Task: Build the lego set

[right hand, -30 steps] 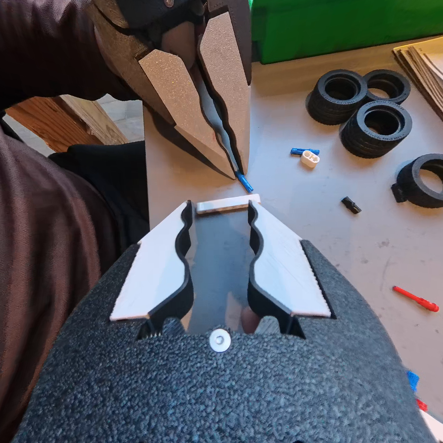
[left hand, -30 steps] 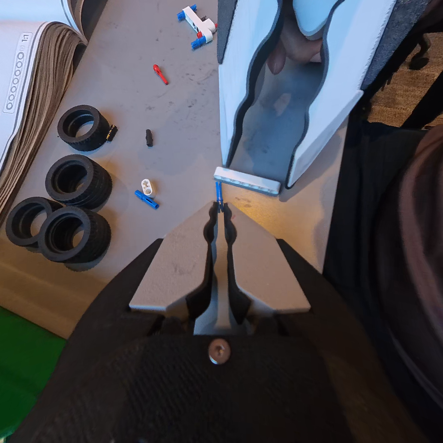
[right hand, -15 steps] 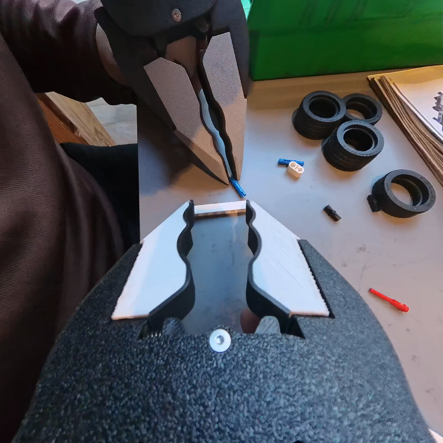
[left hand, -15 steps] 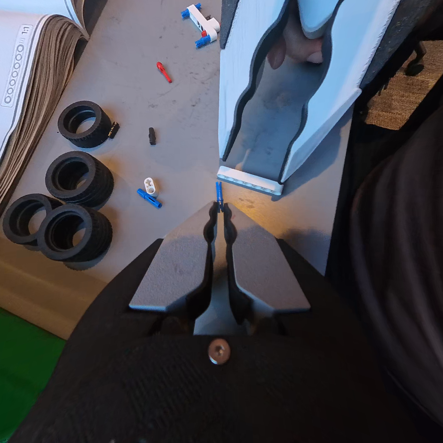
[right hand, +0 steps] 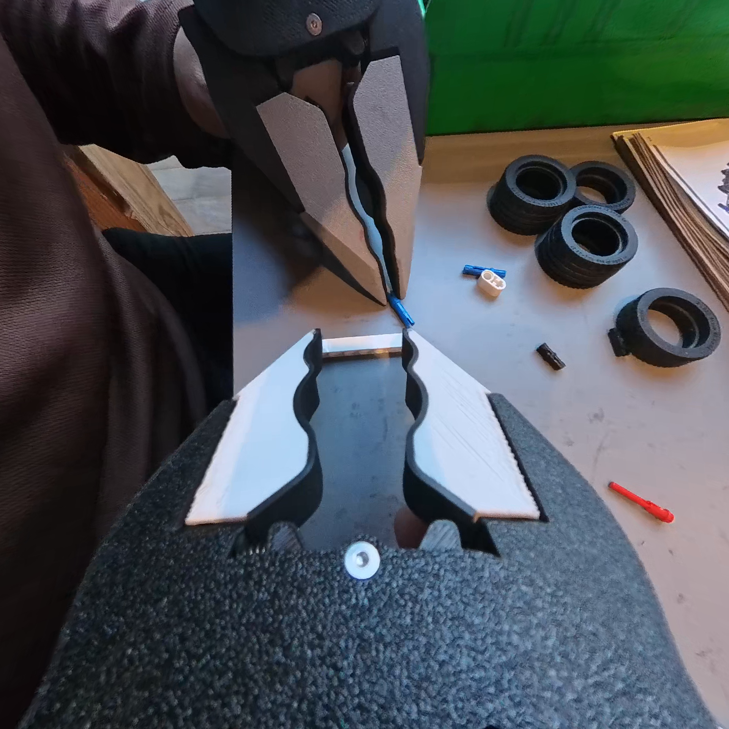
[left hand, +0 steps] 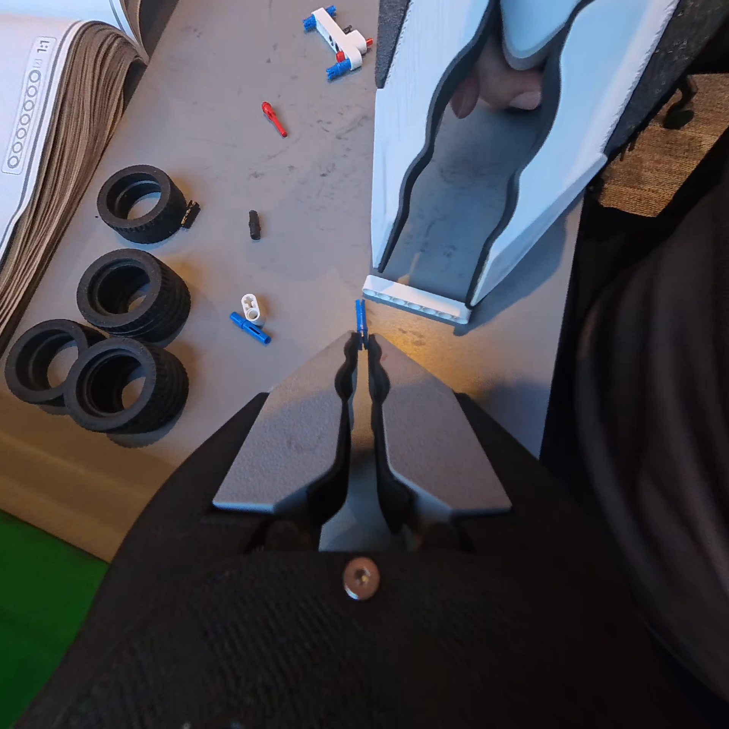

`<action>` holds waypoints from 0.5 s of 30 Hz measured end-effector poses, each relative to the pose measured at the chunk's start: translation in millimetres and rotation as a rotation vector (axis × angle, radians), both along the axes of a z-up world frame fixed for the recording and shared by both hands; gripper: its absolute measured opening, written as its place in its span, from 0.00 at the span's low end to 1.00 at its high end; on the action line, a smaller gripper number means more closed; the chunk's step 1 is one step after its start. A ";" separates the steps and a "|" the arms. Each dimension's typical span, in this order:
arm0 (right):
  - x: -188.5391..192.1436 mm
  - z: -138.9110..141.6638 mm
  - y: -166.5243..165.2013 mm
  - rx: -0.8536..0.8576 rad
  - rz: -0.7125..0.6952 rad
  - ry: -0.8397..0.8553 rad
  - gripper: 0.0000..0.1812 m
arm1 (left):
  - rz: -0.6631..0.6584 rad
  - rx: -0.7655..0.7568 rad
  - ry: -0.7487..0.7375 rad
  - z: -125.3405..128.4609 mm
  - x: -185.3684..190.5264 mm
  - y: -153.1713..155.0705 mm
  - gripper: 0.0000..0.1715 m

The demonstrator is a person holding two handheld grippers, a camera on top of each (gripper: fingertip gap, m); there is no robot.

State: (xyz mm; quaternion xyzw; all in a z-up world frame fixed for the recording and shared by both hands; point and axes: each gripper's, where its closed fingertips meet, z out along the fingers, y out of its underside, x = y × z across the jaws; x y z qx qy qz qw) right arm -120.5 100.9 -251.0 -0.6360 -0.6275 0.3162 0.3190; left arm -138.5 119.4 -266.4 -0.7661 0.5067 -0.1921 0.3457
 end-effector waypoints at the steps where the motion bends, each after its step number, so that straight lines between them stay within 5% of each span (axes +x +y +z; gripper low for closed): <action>1: 0.0 -0.2 -0.1 0.005 0.000 -0.001 0.22 | 0.000 0.001 0.000 0.0 0.0 0.0 0.01; 15: 0.1 -3.9 0.1 -0.016 -0.006 -0.025 0.30 | 0.000 0.009 0.004 0.0 0.1 -0.1 0.01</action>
